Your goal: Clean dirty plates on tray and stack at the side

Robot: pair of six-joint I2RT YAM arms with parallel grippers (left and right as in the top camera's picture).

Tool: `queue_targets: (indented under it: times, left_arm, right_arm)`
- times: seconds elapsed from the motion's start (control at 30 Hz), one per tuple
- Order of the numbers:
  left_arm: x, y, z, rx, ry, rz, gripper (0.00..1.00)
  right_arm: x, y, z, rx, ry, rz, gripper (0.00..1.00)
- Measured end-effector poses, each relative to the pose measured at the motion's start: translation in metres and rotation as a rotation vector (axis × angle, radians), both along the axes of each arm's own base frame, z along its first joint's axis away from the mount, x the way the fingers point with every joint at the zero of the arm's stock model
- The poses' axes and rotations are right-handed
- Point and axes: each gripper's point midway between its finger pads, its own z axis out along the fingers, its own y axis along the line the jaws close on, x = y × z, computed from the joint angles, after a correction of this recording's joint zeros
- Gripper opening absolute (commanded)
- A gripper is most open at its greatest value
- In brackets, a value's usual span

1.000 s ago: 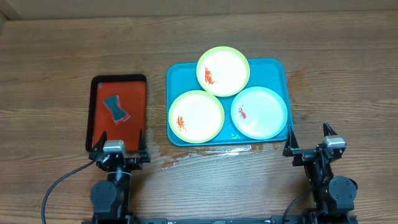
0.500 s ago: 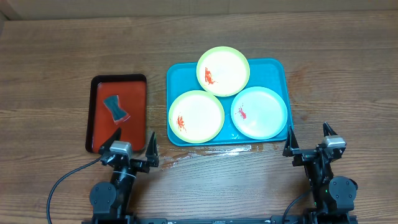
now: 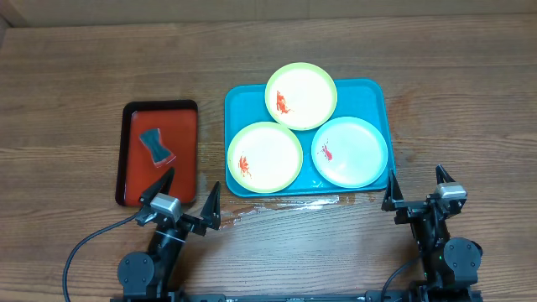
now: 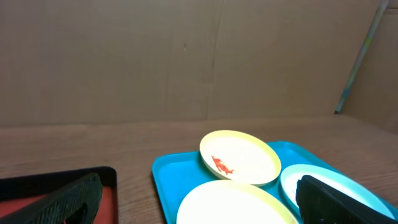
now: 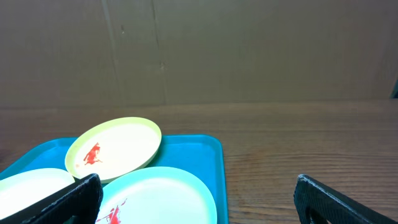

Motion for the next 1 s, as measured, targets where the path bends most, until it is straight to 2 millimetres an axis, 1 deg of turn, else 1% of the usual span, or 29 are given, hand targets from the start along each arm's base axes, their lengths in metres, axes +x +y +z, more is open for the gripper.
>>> queue_targets:
  times: [0.03,0.07,0.2,0.27,0.43,0.6,0.8,1.0]
  left_arm:
    - [0.000,0.001,0.003,0.007,-0.007,0.006,1.00]
    - [-0.001,0.004,0.010,0.020,-0.026,0.025,1.00]
    - [-0.003,0.015,0.026,0.049,-0.019,0.098,1.00]
    - [-0.002,0.021,0.026,0.053,-0.003,0.135,1.00]
    - [0.006,0.035,0.003,0.060,0.106,0.215,1.00]
    - [0.010,0.050,-0.010,0.067,0.164,0.299,1.00]
    - [0.008,0.057,-0.028,0.079,0.242,0.334,1.00]
    - [0.007,0.059,-0.035,0.083,0.267,0.344,1.00]
  right_arm:
    - [0.000,0.000,0.000,0.000,0.000,0.000,1.00]
    - [0.000,0.000,0.000,0.000,0.000,0.000,1.00]
    - [0.000,0.000,0.000,0.000,0.000,0.000,1.00]
    - [0.000,0.000,0.000,0.000,0.000,0.000,1.00]
    - [0.000,0.000,0.000,0.000,0.000,0.000,1.00]
    - [0.000,0.000,0.000,0.000,0.000,0.000,1.00]
    - [0.000,0.000,0.000,0.000,0.000,0.000,1.00]
    - [0.000,0.000,0.000,0.000,0.000,0.000,1.00]
